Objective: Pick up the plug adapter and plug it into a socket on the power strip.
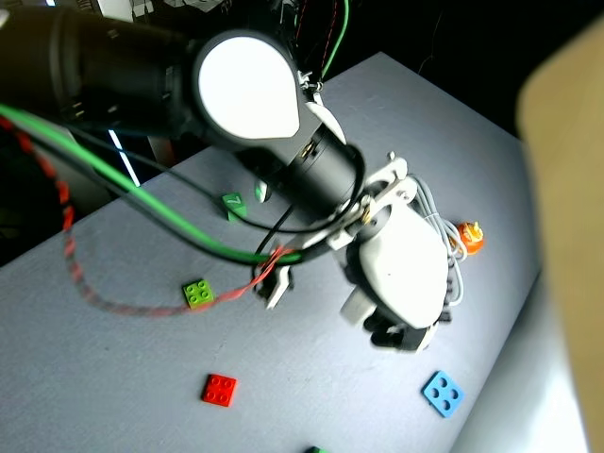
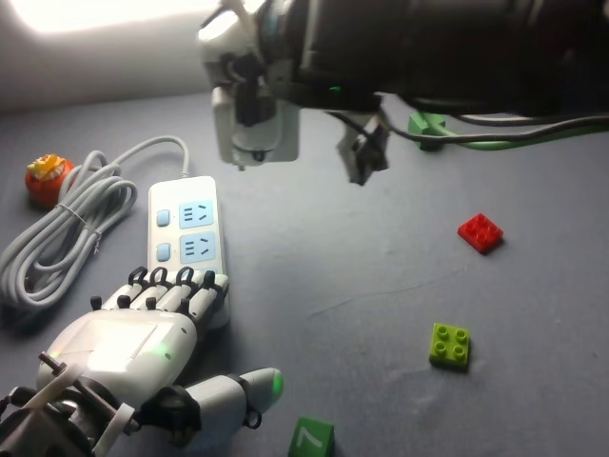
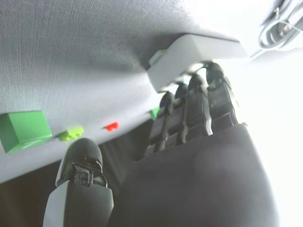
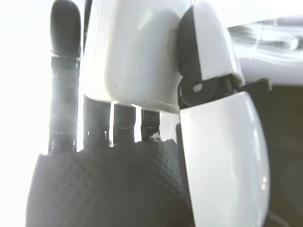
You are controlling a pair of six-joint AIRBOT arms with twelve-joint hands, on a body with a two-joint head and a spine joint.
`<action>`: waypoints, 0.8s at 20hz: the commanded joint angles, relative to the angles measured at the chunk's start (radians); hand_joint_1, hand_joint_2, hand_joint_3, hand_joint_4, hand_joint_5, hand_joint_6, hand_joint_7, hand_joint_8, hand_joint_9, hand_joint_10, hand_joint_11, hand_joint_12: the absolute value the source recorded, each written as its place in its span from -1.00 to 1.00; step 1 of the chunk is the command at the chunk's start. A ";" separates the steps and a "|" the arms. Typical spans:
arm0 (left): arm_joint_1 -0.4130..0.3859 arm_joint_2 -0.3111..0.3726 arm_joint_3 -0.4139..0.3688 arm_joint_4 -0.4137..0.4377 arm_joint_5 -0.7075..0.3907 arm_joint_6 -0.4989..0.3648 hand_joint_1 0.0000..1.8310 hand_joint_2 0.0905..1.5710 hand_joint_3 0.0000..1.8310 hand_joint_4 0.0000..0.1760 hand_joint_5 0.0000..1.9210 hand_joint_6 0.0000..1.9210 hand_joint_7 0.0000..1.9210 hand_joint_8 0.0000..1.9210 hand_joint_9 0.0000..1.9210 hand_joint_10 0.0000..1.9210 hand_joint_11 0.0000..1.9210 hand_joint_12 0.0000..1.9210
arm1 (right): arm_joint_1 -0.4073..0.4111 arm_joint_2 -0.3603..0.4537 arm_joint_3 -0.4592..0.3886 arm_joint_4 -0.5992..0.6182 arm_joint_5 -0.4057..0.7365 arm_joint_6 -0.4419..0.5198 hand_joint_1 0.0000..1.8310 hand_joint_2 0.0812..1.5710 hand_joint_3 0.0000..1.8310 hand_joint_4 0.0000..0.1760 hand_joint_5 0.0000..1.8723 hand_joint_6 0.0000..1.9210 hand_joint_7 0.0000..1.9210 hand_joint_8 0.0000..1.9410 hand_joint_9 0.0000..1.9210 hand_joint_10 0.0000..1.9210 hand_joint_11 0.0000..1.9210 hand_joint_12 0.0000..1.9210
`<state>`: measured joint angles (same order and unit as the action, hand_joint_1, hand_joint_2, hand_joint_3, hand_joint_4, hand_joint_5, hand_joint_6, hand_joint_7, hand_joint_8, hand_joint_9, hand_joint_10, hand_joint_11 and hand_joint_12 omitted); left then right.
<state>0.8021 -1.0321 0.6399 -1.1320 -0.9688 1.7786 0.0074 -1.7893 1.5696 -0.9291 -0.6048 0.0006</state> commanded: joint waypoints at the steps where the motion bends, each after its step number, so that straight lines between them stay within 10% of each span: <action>1: 0.005 -0.010 0.001 0.018 0.021 -0.010 -1.00 0.50 -1.00 -1.00 -0.98 -1.00 -0.90 -0.99 -0.89 -0.99 -1.00 -0.72 | 0.007 -0.007 0.014 -0.055 0.044 0.007 0.35 0.37 -1.00 -1.00 -0.03 0.06 0.17 -0.13 0.36 -0.99 -0.22 0.11; 16: 0.005 -0.009 -0.001 0.018 0.024 -0.013 -1.00 0.49 -1.00 -1.00 -0.99 -1.00 -0.90 -1.00 -0.88 -1.00 -1.00 -0.68 | -0.051 -0.177 0.157 -0.067 0.067 0.016 0.35 0.37 -1.00 -1.00 -0.04 0.07 0.18 -0.15 0.37 -0.99 -0.21 0.11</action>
<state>0.8028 -1.0321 0.6399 -1.1286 -0.9684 1.7779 -0.0544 -1.9728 1.7210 -0.9325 -0.5777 0.0158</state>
